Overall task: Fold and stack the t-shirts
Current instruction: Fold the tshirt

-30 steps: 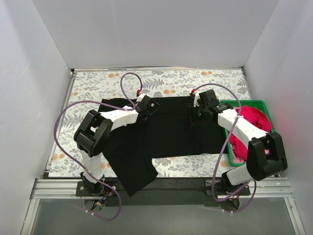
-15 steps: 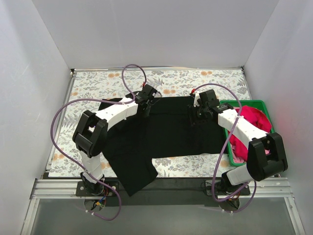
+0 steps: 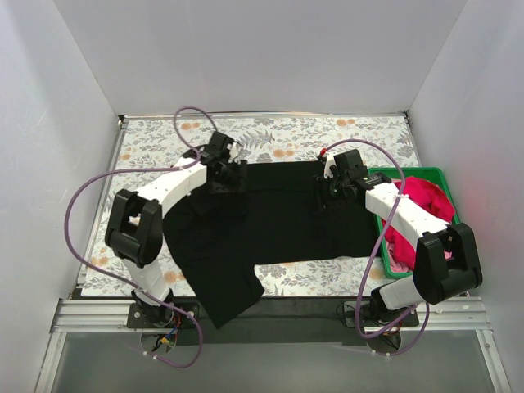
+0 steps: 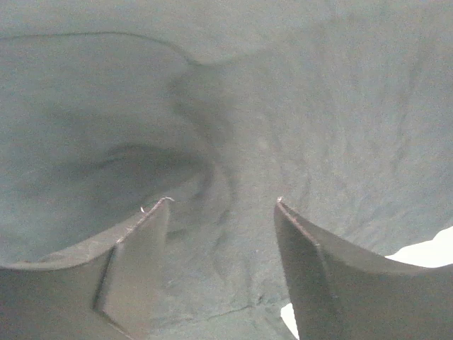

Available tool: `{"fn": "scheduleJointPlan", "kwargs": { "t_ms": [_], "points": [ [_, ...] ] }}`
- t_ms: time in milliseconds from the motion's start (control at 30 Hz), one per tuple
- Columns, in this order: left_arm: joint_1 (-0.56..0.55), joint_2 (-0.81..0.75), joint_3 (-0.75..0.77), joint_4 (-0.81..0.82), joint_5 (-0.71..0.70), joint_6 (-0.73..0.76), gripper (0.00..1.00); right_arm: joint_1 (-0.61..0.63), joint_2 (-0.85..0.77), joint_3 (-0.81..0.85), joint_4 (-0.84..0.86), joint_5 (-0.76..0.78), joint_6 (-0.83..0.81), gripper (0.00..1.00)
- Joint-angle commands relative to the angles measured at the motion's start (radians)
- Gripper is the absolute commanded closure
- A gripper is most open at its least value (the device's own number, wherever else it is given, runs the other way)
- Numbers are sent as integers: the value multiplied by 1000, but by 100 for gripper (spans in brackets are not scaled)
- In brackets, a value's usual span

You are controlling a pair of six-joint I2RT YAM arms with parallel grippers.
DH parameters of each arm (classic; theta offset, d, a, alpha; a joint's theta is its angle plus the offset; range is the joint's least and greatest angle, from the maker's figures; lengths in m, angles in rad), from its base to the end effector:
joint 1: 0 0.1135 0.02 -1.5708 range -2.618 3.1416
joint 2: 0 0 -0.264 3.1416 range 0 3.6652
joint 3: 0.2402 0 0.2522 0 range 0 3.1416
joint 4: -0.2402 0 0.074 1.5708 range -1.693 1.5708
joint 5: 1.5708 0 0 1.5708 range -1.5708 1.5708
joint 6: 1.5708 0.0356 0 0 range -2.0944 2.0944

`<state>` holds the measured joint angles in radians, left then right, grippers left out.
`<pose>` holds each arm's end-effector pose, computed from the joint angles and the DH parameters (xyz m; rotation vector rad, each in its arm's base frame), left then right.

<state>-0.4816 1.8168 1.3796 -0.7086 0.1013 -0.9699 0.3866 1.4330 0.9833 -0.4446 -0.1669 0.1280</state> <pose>0.3322 -0.1777 0.2205 -0.6575 2.7682 -0.5153 0.2745 0.1181 0.2375 -0.3946 2.4653 0.4253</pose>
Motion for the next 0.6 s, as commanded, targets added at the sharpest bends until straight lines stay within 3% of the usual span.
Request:
{"fn": "scheduleJointPlan", "kwargs": {
  "t_ms": [0, 133, 233, 467, 567],
  "points": [
    [112, -144, -55, 70, 3, -154, 40, 0, -20, 9, 15, 7, 1, 55],
    [303, -220, -154, 132, -133, -275, 38, -2, -5, 17, 17, 40, 7, 55],
    [403, -229, -209, 198, -150, -322, 40, 0, 10, 18, 17, 49, 12, 55],
    [479, -114, -189, 316, -209, -346, 50, -3, 61, 38, 20, 96, 33, 57],
    [480, -58, -175, 316, -228, -360, 65, -5, 84, 37, 23, 102, 41, 57]
  ]
}}
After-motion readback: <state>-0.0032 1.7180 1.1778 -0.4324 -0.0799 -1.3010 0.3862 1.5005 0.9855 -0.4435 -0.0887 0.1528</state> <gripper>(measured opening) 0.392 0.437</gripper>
